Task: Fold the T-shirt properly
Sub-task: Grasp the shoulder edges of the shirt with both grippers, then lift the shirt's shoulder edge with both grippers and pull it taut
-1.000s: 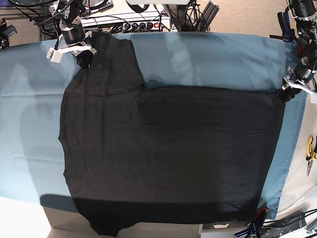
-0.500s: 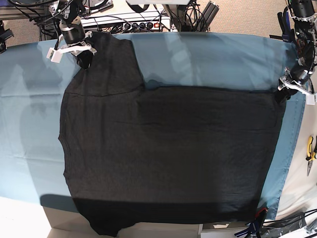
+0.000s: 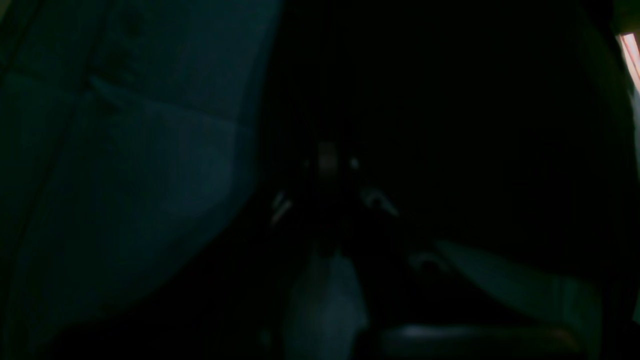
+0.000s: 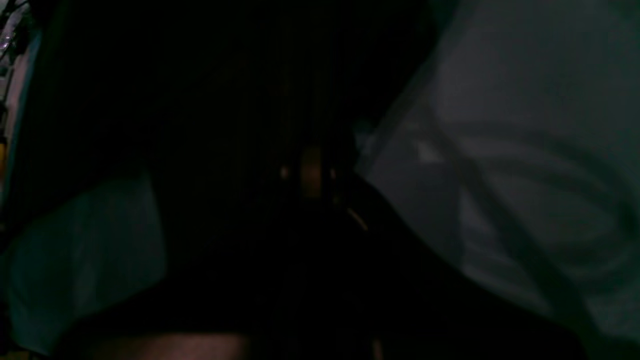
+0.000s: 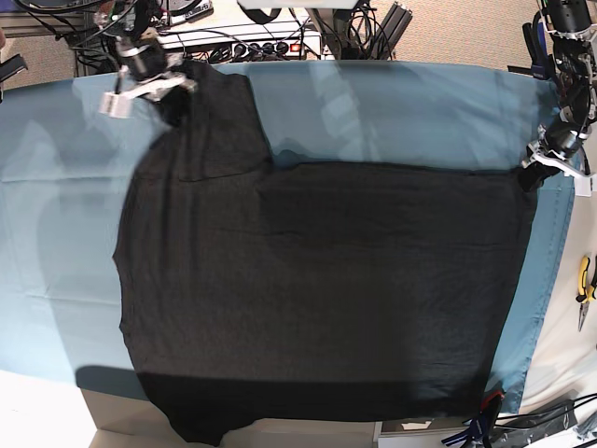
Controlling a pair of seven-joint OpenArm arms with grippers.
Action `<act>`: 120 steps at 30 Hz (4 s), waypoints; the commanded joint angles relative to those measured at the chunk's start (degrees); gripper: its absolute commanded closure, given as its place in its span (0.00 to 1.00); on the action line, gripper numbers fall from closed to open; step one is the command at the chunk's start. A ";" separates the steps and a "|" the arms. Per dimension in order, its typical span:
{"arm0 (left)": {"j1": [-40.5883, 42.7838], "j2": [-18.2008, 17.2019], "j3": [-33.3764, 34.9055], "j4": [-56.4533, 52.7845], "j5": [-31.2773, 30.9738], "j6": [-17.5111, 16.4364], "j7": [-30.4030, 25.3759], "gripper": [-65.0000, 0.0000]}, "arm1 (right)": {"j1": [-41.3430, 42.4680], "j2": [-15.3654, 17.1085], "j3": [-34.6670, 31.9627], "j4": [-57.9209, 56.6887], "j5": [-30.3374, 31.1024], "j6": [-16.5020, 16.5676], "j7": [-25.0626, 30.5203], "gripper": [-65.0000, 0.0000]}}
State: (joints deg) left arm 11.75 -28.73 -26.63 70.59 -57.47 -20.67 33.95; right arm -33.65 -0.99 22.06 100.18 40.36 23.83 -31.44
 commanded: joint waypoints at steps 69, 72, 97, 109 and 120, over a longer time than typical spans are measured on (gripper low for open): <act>27.26 -2.67 -13.97 20.39 -7.17 -6.45 11.52 1.00 | -16.72 16.22 22.80 0.00 5.75 1.92 -8.52 1.00; 28.00 -2.64 -13.97 20.39 -7.32 -6.45 11.61 1.00 | -17.68 16.20 22.95 0.00 6.38 1.95 -8.70 1.00; 33.16 -2.25 -14.08 20.41 -8.63 -8.04 12.35 1.00 | -21.97 12.92 23.39 0.00 12.52 5.66 -10.16 1.00; 32.85 -2.43 -14.08 22.45 -9.46 -10.14 12.11 1.00 | -21.09 12.87 23.43 7.32 14.86 8.55 -10.32 1.00; 32.35 -2.73 -14.08 27.78 -8.28 -10.93 11.04 1.00 | -16.87 12.87 23.43 15.87 9.03 7.08 -8.83 1.00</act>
State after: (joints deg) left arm 43.83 -30.35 -39.92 97.62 -64.93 -31.16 46.06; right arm -49.93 11.25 44.69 115.18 48.95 30.89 -41.78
